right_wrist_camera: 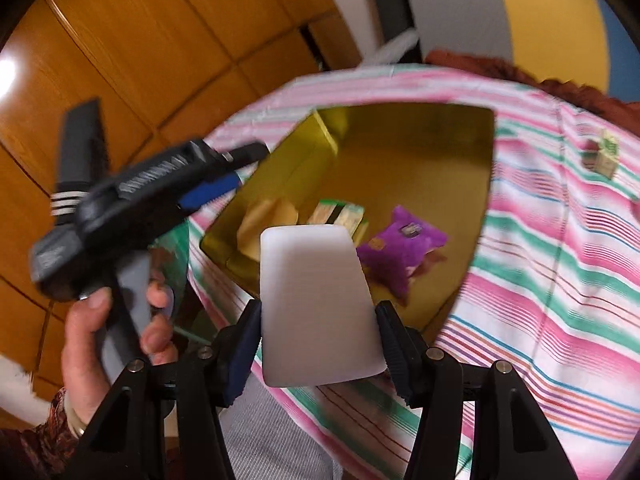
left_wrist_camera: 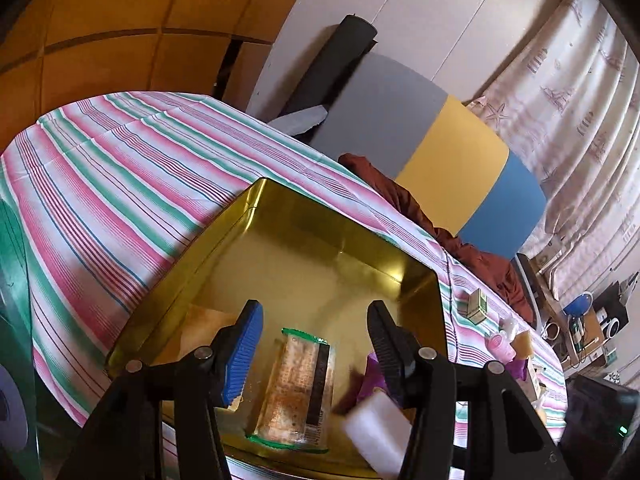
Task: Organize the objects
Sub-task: 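Carry the purple packet and white foam block into the gold tray and release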
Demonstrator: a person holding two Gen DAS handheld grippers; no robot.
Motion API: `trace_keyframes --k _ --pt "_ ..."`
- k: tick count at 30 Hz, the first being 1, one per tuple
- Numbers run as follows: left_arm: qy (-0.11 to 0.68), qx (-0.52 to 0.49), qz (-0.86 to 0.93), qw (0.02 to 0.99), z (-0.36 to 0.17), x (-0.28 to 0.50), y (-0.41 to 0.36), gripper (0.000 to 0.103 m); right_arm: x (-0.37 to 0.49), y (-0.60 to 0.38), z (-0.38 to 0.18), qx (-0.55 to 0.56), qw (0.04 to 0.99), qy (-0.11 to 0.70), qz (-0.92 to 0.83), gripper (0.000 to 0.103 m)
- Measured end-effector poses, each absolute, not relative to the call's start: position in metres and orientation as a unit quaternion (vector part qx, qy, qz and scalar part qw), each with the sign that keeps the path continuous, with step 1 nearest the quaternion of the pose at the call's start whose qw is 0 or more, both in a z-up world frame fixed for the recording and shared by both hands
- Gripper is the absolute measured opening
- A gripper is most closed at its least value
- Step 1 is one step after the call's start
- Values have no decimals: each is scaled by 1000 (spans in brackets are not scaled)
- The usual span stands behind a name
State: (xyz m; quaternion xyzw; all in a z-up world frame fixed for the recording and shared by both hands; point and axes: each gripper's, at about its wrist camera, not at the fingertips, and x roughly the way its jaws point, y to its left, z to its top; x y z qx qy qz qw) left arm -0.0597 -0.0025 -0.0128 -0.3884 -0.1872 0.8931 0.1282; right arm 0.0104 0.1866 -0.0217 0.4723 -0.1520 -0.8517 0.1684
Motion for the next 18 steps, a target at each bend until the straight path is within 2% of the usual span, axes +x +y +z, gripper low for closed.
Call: trace_keyframes --k 6,9,11,13,18 --pt "-190 -384 894 133 -7 -57 -4 55 -24 184 -40 511 134 -148 -836 58" --pt "-188 -383 894 136 -6 -55 -2 55 -26 181 -40 493 96 -102 -859 63" --pt "-186 -380 896 135 -5 -54 -1 55 -22 181 -37 480 85 -89 -868 77" --pt "-185 -378 897 137 -4 -52 2 55 -13 185 -31 464 84 -102 -876 80" --pt "-181 -378 897 140 -5 -49 7 55 7 202 -9 404 76 -141 -901 81"
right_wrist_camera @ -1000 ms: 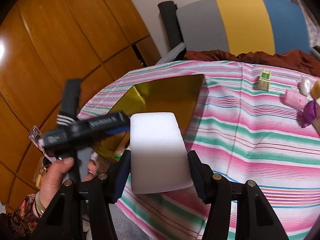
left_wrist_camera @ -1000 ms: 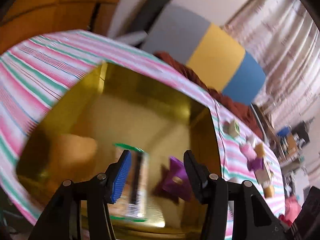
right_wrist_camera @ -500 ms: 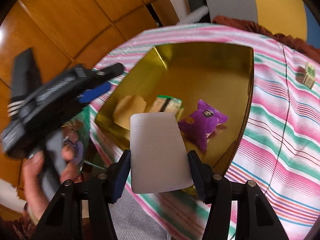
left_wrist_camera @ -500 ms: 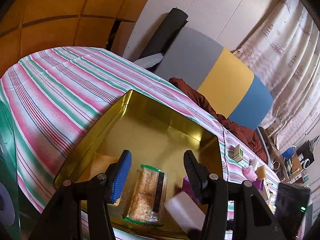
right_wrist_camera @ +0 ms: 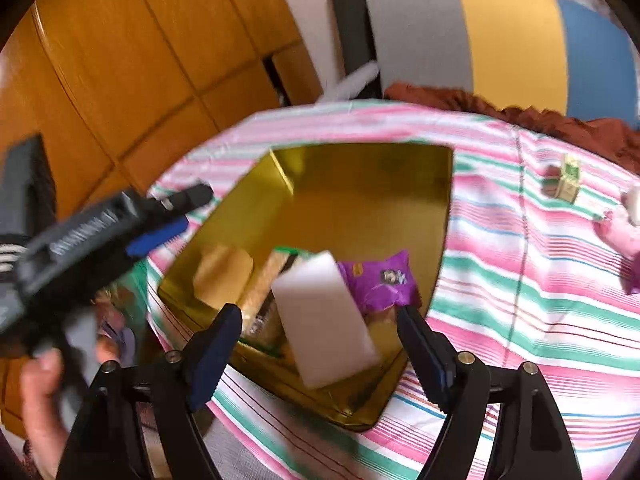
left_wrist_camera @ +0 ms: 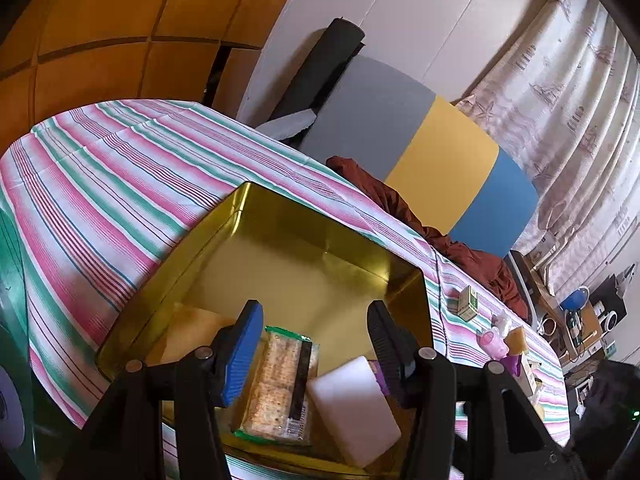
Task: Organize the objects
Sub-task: 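Carry the purple packet and white foam block into the gold tray and release, then move both tools back toward the remaining items on the table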
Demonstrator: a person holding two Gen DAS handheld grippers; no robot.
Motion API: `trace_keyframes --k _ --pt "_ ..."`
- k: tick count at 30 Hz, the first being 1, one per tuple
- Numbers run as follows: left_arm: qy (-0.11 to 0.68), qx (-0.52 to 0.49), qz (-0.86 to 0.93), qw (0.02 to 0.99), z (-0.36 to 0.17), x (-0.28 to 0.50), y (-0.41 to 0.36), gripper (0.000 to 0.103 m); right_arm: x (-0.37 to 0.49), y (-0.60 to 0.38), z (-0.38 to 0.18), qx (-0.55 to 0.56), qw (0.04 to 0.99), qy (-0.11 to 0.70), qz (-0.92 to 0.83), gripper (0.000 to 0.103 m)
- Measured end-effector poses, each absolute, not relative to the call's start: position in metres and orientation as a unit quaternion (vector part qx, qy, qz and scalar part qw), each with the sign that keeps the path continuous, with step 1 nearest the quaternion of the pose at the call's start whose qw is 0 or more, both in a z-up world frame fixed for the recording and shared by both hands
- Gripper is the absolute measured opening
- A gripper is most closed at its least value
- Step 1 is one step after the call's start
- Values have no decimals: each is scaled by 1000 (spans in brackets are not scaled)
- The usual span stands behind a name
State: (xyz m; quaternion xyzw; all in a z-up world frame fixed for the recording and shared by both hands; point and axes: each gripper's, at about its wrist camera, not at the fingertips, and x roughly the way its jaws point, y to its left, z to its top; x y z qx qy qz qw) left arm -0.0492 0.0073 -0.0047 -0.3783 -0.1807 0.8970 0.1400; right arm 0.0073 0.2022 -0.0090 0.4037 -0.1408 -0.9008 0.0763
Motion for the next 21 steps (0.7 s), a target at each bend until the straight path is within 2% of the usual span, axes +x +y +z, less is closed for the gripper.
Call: trace_keyframes --k 8,21 --pt "-163 -383 895 160 -7 -41 28 55 35 225 12 356 28 -132 -925 81" --pt "-101 -392 879 254 -8 -7 93 55 71 287 1 366 -38 -137 -920 81"
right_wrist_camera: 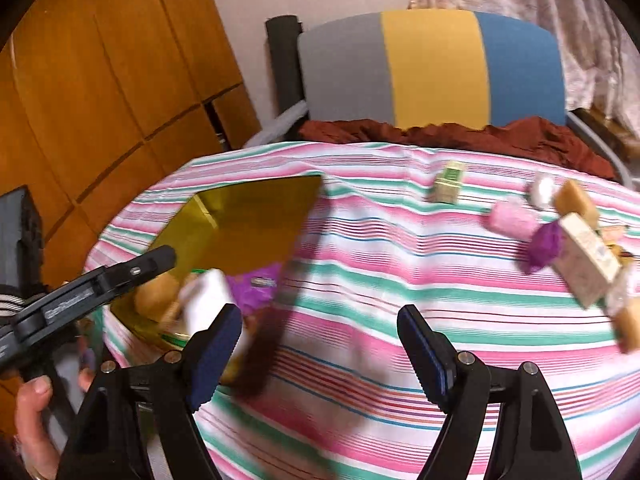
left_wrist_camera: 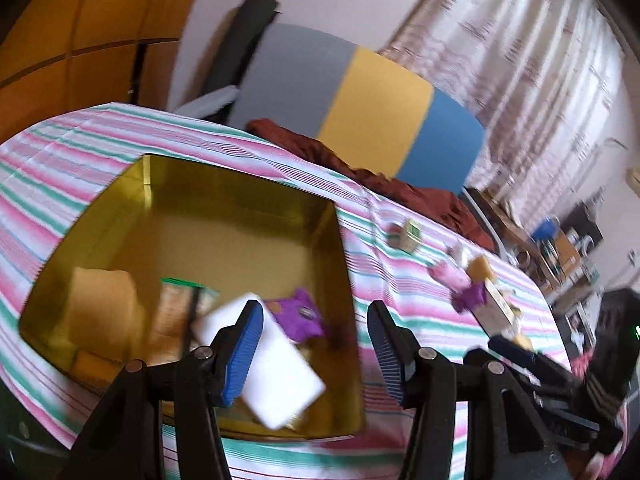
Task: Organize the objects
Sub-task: 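Move both tools back toward the remaining items on the table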
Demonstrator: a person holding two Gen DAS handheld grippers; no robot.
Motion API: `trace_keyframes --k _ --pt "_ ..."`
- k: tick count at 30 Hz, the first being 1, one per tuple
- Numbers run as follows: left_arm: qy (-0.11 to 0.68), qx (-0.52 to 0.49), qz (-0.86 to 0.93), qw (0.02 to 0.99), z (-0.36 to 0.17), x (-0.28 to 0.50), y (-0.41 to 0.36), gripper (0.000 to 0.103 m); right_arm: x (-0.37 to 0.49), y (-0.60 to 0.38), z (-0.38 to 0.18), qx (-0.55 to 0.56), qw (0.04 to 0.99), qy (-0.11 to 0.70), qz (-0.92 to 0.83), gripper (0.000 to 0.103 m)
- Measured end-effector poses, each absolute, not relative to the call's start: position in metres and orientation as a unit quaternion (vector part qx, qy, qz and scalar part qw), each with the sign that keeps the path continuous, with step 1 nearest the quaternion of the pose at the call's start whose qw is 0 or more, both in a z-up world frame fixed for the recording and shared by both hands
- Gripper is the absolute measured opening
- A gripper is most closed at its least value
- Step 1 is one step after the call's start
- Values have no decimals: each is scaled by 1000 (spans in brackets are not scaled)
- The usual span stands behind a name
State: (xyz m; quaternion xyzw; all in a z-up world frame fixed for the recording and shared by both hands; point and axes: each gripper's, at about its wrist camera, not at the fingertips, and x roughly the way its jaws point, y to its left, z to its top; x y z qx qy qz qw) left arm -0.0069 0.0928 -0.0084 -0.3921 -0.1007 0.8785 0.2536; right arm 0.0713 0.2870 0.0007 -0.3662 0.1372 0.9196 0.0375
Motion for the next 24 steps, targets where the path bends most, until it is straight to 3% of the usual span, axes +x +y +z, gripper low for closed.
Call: trace_keyframes --k 24 --pt "6 -433 818 377 -29 66 184 55 139 471 -22 -420 209 107 877 82"
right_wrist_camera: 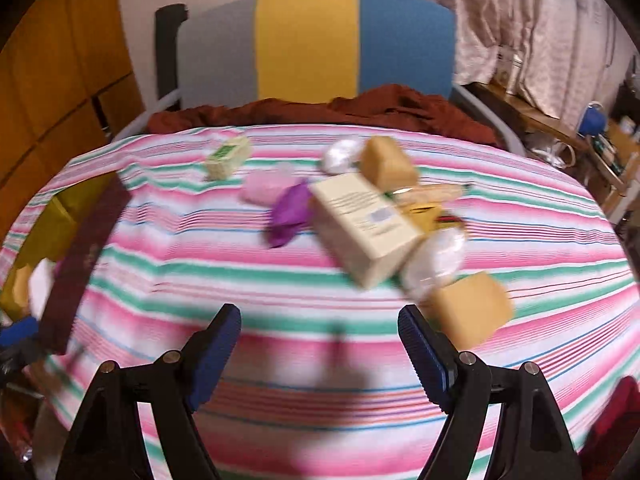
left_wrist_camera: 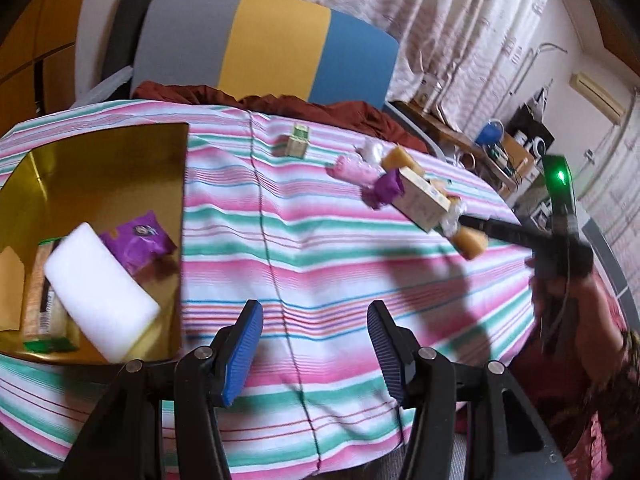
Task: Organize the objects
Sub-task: 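Move both tools back toward the remaining items on the table, then grasp the plastic-wrapped ball with the right tool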
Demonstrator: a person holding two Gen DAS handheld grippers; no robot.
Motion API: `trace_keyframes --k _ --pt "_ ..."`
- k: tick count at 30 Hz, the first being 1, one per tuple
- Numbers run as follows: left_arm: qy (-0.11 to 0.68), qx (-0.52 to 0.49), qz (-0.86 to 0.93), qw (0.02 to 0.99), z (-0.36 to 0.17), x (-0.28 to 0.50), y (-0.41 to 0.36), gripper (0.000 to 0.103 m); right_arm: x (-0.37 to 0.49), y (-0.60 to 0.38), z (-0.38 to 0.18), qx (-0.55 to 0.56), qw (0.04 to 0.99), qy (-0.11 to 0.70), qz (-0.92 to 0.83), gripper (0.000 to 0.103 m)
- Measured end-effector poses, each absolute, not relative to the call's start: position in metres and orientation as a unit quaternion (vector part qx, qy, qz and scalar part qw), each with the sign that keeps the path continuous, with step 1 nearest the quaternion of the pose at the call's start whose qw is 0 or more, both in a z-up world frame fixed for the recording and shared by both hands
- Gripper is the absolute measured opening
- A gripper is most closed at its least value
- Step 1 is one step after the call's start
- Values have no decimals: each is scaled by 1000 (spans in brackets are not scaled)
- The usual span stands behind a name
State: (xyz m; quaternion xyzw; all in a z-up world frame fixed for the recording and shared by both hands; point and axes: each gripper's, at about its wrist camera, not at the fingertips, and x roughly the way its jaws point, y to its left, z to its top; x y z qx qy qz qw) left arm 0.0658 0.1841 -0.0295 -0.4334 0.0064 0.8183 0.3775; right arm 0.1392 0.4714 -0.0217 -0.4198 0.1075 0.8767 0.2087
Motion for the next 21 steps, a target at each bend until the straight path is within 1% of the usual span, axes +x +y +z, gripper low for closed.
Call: trace_keyframes --k 6,7,8,9,13,15,16,17,18,19,21 --pt "14 -452 807 381 -40 72 197 55 150 531 -21 -418 268 59 866 81" --pt "17 -453 806 382 -41 72 201 55 150 539 -24 -422 270 56 863 78" --pt "23 -453 804 384 -41 73 204 55 150 548 -28 -427 269 57 862 75" --pt "28 -453 804 385 -42 75 207 55 150 553 -30 -428 267 60 861 74" --pt "39 -456 799 391 -45 79 217 55 145 562 -40 -425 253 83 865 73" --pt "42 -459 796 392 -47 81 221 55 138 561 -43 -428 247 82 866 72" --pt "44 -459 796 392 -47 81 222 55 134 561 -45 -427 246 79 867 71" --pt "46 -460 795 393 -48 82 224 55 130 563 -49 -426 246 79 867 63" --pt "48 -460 795 393 -48 83 224 55 126 565 -52 -427 245 84 866 58" --pt "50 -458 796 393 -48 83 224 55 123 568 -55 -429 244 94 865 47" --pt "50 -458 797 391 -49 83 223 55 119 573 -63 -438 239 122 858 41"
